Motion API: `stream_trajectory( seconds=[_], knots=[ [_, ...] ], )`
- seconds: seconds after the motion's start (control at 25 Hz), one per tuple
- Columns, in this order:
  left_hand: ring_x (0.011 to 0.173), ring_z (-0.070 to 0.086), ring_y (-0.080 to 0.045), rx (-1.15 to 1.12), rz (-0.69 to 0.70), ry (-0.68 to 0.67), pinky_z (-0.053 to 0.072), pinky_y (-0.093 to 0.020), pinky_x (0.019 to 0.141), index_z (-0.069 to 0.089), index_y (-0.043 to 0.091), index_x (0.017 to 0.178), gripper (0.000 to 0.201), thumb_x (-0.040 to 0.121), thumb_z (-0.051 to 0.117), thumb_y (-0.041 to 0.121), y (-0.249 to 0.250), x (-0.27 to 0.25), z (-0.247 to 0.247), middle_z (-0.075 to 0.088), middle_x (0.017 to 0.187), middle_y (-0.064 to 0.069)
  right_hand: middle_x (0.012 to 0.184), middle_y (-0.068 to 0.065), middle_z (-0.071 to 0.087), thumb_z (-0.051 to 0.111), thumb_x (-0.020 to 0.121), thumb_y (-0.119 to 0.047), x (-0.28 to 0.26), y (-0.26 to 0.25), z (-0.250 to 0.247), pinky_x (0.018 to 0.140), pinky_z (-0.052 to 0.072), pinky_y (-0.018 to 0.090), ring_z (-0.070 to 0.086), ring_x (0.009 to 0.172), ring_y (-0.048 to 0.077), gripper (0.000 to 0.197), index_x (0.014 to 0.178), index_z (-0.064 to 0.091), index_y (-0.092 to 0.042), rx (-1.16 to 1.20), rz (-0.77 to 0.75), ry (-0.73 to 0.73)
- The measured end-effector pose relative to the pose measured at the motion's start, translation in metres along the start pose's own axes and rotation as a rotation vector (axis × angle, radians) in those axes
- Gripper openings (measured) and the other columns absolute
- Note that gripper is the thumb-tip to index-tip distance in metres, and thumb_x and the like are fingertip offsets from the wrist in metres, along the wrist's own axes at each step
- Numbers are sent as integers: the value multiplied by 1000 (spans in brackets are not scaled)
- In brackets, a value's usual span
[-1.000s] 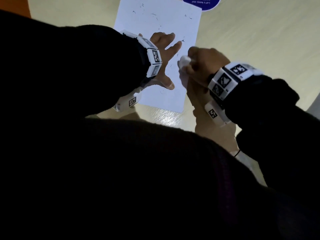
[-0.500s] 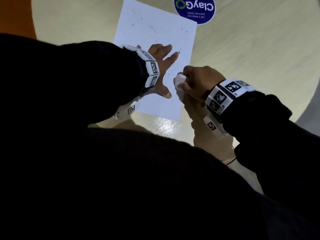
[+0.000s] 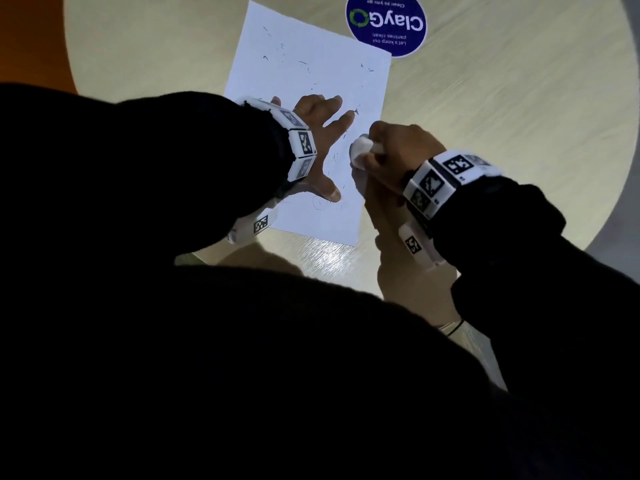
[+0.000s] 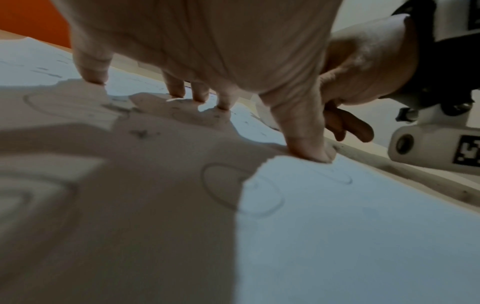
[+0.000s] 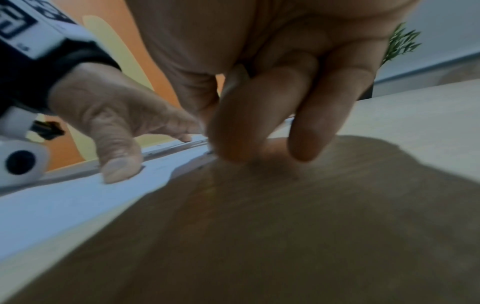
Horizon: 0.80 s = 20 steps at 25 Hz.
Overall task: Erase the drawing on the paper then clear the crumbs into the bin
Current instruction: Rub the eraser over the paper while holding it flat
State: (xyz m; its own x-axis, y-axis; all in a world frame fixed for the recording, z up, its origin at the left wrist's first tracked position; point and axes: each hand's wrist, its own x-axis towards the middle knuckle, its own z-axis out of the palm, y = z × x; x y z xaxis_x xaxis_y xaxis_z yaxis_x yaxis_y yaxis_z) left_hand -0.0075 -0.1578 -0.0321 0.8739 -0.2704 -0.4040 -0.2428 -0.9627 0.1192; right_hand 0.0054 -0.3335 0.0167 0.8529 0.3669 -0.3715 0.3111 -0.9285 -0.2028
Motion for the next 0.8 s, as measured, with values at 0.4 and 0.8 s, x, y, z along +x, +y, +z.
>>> stream_trajectory(
  seconds=[0.4,0.8],
  knots=[
    [148,-7,-20,12,-13,-27,11,-63,110,-11,31,151,125,61,59,83,4,-4,-5,-14,160,5,82,1,50,52,88,-40,-7,0,7,66,35,31,51,77,25,21,91,43,-22,1,-16,8],
    [147,-11,-19,1,-19,-72,8,-63,111,-13,31,151,125,62,61,80,6,-6,-8,-17,160,5,80,-1,50,50,89,-41,-12,0,18,66,36,31,51,77,25,21,90,41,-23,20,-29,-35]
  ],
)
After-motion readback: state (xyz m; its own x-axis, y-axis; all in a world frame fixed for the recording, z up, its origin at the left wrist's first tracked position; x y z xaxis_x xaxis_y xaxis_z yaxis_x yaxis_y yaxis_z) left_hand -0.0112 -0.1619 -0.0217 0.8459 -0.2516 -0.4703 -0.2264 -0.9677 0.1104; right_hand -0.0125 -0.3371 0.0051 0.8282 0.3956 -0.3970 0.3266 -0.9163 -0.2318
